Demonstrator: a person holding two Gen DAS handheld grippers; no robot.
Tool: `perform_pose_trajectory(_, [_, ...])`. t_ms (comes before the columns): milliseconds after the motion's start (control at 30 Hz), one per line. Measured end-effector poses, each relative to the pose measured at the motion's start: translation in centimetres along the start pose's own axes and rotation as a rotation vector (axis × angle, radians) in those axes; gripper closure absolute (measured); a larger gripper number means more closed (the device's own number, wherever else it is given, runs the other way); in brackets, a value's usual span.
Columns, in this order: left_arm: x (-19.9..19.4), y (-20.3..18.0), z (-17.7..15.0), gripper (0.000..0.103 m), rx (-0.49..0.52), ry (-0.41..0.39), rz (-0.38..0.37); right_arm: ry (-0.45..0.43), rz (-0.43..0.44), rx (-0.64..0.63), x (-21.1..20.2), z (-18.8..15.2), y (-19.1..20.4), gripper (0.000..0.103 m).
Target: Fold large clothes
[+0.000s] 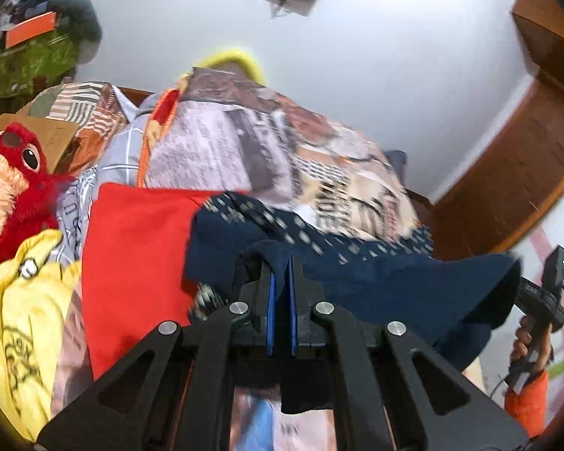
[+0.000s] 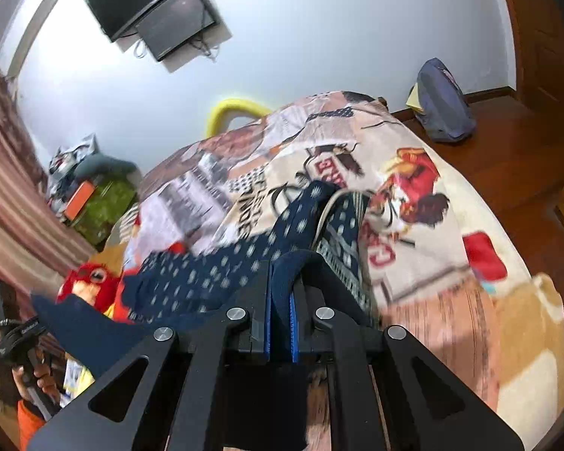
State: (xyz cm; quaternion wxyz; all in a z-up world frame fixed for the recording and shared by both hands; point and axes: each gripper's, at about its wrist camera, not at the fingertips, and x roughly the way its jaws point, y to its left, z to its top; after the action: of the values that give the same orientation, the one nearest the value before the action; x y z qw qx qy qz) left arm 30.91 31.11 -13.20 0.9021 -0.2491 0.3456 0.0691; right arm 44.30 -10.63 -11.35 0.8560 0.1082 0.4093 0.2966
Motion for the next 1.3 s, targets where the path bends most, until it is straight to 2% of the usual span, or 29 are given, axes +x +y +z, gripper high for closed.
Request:
perform_pose_trajectory(100, [4.0,1.5,1.2,0.098,-0.027,0.020,0.052,0.019,-0.027,0.024,3.1,1.5,-1.1,0.097])
perform_pose_trajectory(233, [8.6,3.2,1.1,0.098,-0.051,0.074,0.093,0.079,-0.052,0.084,8.0,2.0,-3.5,0.097])
perform_pose_trajectory(433, [12.4,3.9,-0.5,0.093,0.017,0.142,0.149,0.152,-0.067,0.153,12.2,0.4,-6.2,0.097])
perform_pose_trajectory(567, [11.9,3.3,-0.7,0.091,0.080,0.164,0.168,0.180,-0.040,0.186,11.5,0.6,-6.4,0.093])
perform_pose_trajectory(633, [10.8,2.4,-0.5,0.081,0.127,0.161,0.203,0.203,-0.056,0.179,10.7,0.9,-6.1,0.091])
perform_pose_trajectory(667, [10.1,2.1,-0.4,0.069,0.153,0.151,0.228,0.208,-0.075,0.166,10.2,1.0,-5.8,0.091])
perform_pose_trajectory(700, [9.3,1.6,-0.4,0.064,0.181,0.136,0.252,0.207,-0.099,0.148,9.8,1.1,-5.4,0.090])
perform_pose_trajectory(733, [8.4,1.2,-0.4,0.063,0.209,0.121,0.268,0.199,-0.131,0.119,8.9,1.1,-4.9,0.088])
perform_pose_trajectory(833, [6.0,0.3,-0.7,0.061,0.259,0.111,0.265,0.147,-0.158,0.029,6.2,0.8,-3.7,0.073])
perform_pose_trajectory(900, [4.5,-0.4,-1.4,0.056,0.290,0.106,0.251,0.112,-0.155,-0.021,4.3,0.4,-2.7,0.061])
perform_pose_trajectory(933, [3.9,-0.7,-1.8,0.053,0.305,0.105,0.248,0.095,-0.155,-0.047,3.2,0.0,-2.1,0.060])
perform_pose_trajectory(1000, [3.0,-1.4,-2.9,0.034,0.335,0.106,0.260,0.080,-0.144,-0.090,1.9,-0.8,-1.2,0.059])
perform_pose_trajectory(1033, [2.8,-1.6,-3.4,0.031,0.346,0.105,0.270,0.080,-0.137,-0.116,1.3,-1.5,-0.7,0.059])
perform_pose_trajectory(1133, [2.8,-2.2,-5.3,0.027,0.371,0.109,0.295,0.088,-0.149,-0.176,1.1,-3.2,0.2,0.050])
perform_pose_trajectory(1167, [3.2,-2.3,-6.0,0.027,0.378,0.116,0.308,0.094,-0.160,-0.196,1.3,-3.9,0.4,0.042])
perform_pose_trajectory(1200, [3.4,-2.3,-6.5,0.027,0.386,0.120,0.316,0.098,-0.166,-0.212,1.5,-4.5,0.6,0.038])
perform_pose_trajectory(1300, [4.9,-2.2,-7.7,0.027,0.406,0.150,0.344,0.137,-0.181,-0.267,3.0,-6.1,1.0,0.038])
